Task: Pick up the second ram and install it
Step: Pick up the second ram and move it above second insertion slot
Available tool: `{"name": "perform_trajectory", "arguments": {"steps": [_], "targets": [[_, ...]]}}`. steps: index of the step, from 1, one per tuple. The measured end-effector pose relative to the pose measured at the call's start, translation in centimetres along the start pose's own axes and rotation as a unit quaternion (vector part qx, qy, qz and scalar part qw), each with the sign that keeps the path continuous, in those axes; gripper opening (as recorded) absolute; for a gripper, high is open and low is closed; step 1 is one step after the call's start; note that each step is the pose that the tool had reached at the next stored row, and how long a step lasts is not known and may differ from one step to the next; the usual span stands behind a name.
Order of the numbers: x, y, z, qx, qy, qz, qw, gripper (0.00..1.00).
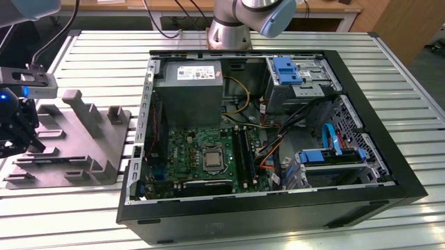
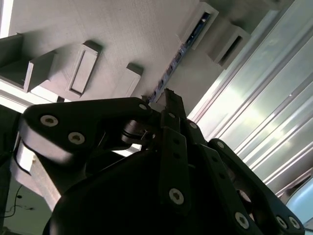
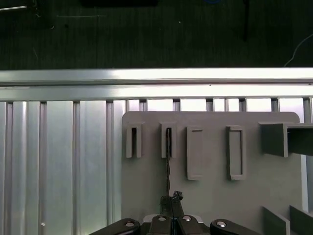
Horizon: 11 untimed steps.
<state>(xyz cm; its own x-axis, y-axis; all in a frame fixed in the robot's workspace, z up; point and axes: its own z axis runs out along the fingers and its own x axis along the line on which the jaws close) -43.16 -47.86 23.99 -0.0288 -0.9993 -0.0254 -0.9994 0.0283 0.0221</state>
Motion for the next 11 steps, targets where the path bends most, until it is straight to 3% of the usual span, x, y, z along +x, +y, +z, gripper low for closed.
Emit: {"name": "perform_trajectory", "arguments": {"steps": [11], "targets": [[0.07, -0.02, 1.27, -0.0003, 0.0002, -0.007, 1.0000, 0.10]]}}
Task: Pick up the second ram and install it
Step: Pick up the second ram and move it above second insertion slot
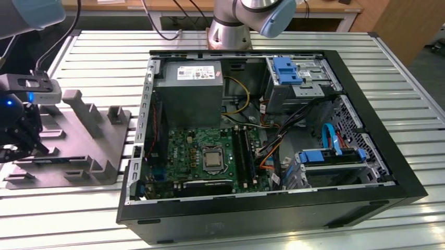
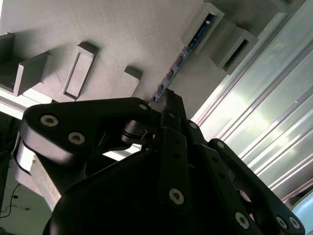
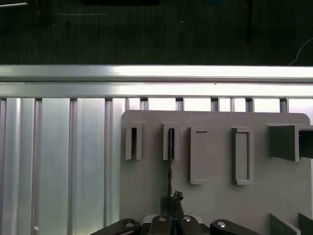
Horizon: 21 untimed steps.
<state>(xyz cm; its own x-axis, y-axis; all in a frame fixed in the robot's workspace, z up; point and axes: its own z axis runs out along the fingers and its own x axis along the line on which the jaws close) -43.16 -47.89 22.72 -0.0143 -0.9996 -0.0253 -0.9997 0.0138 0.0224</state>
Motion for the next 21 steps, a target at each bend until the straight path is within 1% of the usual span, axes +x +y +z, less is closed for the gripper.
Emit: {"name": "perform_trajectory", "arguments": {"steps": [8, 15, 21], "targets": [[0.05, -0.01, 0.80, 0.0000, 0.0001, -0.003, 1.0000, 0.10], [0.06, 0.09, 1.14, -0.0001, 0.0001, -0.004, 1.0000, 0.10], [0.06, 0.37, 1.22, -0.0001, 0.0001, -0.004, 1.0000, 0.10]]}}
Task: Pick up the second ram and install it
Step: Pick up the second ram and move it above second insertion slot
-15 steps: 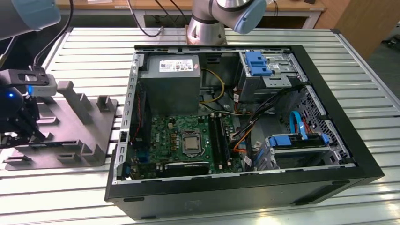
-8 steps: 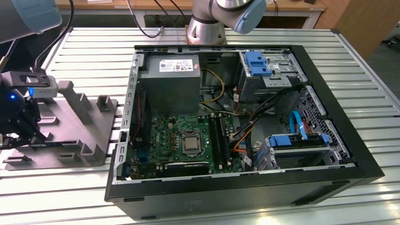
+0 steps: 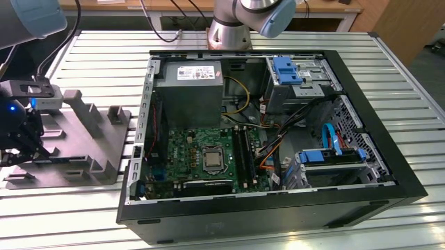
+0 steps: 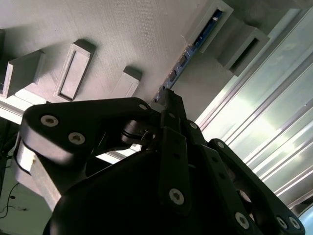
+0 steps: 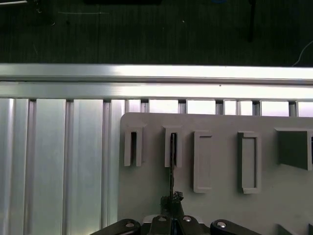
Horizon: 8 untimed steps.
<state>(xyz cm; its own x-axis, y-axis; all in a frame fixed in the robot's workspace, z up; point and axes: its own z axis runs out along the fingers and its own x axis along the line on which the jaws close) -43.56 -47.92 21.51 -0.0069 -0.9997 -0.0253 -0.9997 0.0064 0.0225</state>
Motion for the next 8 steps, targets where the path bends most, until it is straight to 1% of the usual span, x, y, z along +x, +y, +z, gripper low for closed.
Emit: {"name": "perform_trajectory", "arguments": {"steps": [8], "targets": [[0.00, 0.01, 0.01, 0.0000, 0.0002, 0.000, 1.0000, 0.11]]}}
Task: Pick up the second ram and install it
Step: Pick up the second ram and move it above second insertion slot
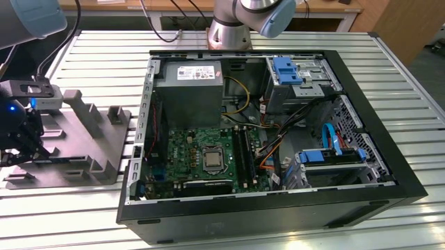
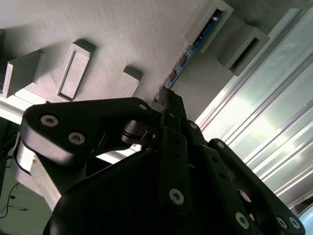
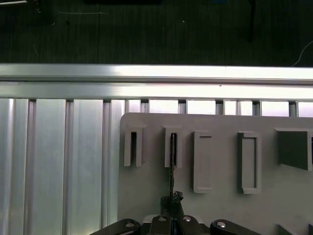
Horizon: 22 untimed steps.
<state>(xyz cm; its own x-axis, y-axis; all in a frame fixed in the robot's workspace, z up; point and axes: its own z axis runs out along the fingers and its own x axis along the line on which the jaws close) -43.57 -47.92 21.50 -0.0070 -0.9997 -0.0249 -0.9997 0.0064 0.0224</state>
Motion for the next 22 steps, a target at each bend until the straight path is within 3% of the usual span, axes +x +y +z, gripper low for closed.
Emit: {"name": "perform_trajectory", "arguments": {"steps": [5, 22], "targets": [[0.00, 0.00, 0.00, 0.0000, 0.0001, 0.000, 1.0000, 0.30], [0.03, 0.69, 1.27, 0.0022, 0.0003, -0.003, 1.0000, 0.30]]}}
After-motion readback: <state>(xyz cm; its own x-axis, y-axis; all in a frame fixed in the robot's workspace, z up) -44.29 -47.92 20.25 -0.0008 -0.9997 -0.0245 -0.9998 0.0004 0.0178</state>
